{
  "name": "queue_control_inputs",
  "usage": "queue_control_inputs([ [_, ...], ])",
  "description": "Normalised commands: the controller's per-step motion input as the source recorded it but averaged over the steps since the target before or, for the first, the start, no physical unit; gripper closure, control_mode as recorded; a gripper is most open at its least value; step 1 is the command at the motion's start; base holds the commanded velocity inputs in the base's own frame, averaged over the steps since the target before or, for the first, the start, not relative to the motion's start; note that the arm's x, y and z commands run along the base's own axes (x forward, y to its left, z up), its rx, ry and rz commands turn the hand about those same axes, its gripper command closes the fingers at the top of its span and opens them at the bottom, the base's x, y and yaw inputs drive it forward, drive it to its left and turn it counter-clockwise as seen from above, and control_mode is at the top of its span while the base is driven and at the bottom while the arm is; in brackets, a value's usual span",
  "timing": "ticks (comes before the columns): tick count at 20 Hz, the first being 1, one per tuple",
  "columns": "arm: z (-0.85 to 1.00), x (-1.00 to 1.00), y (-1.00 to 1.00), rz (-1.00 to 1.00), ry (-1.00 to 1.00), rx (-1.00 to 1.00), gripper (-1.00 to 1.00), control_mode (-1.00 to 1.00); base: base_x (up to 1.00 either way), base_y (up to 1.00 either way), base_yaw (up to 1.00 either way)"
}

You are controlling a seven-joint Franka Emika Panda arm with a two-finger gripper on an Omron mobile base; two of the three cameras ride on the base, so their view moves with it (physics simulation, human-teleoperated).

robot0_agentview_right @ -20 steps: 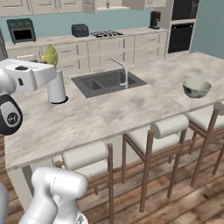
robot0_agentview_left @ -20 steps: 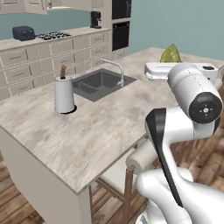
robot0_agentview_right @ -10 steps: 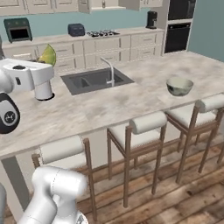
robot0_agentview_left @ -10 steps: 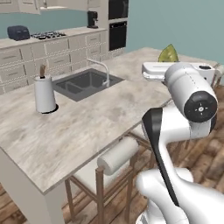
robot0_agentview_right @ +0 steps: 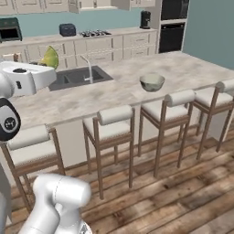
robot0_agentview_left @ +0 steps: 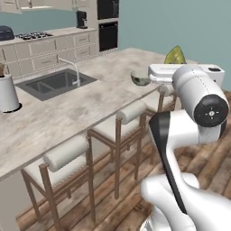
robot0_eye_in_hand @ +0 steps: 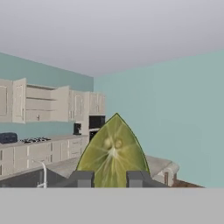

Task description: There is a bowl on the dining counter. Grab a lemon wedge from the fridge and place it in the bowl. Then get the liquor bottle and glass cup from the cabinet and place them next to the bowl.

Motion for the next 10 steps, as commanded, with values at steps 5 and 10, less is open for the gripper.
queue_control_inputs([
  [5, 0.0, 0.0, 0.0, 0.0, 0.0, 0.0, 1.0, 1.0, 0.16, -0.7, 0.05],
  [10, 0.0, 0.0, 0.0, 0.0, 0.0, 0.0, 1.0, 1.0, 0.26, -0.58, 0.12],
])
